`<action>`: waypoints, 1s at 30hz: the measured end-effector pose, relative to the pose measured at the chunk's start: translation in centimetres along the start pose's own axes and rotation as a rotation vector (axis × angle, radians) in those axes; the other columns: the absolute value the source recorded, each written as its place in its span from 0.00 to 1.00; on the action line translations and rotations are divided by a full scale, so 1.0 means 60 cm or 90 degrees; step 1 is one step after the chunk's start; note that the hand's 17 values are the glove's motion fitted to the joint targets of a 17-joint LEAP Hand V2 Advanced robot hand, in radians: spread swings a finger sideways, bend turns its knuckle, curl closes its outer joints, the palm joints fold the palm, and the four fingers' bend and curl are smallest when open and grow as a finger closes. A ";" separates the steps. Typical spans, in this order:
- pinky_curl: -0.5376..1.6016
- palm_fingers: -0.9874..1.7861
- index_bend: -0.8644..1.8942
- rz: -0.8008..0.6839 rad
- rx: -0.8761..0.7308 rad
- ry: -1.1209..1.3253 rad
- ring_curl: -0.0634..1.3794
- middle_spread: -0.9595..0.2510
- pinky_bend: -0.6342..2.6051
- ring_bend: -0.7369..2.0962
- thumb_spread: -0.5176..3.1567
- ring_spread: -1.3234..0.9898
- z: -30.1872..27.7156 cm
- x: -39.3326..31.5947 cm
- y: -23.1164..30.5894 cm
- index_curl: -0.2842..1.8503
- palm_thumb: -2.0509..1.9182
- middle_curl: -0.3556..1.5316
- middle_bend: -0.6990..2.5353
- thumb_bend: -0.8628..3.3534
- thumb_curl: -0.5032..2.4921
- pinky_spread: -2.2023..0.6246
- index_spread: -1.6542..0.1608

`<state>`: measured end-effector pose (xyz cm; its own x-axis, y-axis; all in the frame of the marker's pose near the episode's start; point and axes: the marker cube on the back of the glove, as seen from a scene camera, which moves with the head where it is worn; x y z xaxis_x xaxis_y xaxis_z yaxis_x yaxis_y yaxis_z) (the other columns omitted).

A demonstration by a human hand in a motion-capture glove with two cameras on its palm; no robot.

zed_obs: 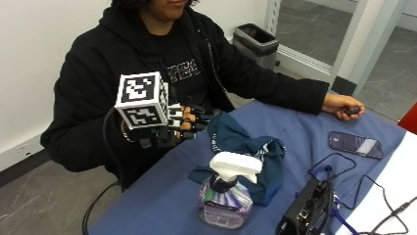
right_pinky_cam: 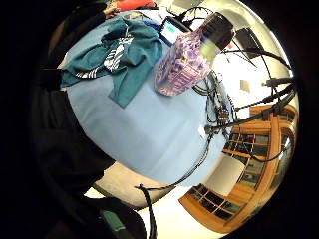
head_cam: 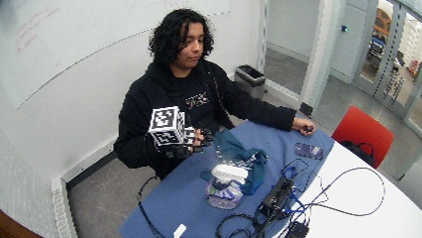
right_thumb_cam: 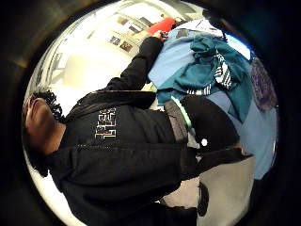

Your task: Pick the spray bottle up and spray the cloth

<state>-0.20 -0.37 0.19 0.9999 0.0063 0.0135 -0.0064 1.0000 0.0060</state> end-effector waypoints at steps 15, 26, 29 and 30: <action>0.34 0.51 0.37 0.041 0.010 -0.015 0.18 0.77 0.27 0.38 0.43 0.56 0.004 0.017 0.009 0.23 0.64 0.29 0.30 0.27 0.22 0.84 0.73; 0.36 0.55 0.37 0.179 0.009 0.000 0.21 0.77 0.27 0.40 0.47 0.55 -0.018 0.127 0.020 0.24 0.66 0.32 0.30 0.27 0.24 0.84 0.73; 0.37 0.55 0.37 0.214 0.026 -0.007 0.22 0.78 0.27 0.40 0.48 0.55 -0.027 0.160 0.016 0.24 0.66 0.33 0.30 0.26 0.24 0.84 0.73; 0.37 0.56 0.37 0.225 0.034 -0.011 0.22 0.78 0.27 0.40 0.48 0.55 -0.028 0.170 0.013 0.25 0.66 0.34 0.30 0.26 0.24 0.84 0.73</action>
<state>10.00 0.47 -1.34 0.9354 0.3513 0.0405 -0.3531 0.9342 0.0501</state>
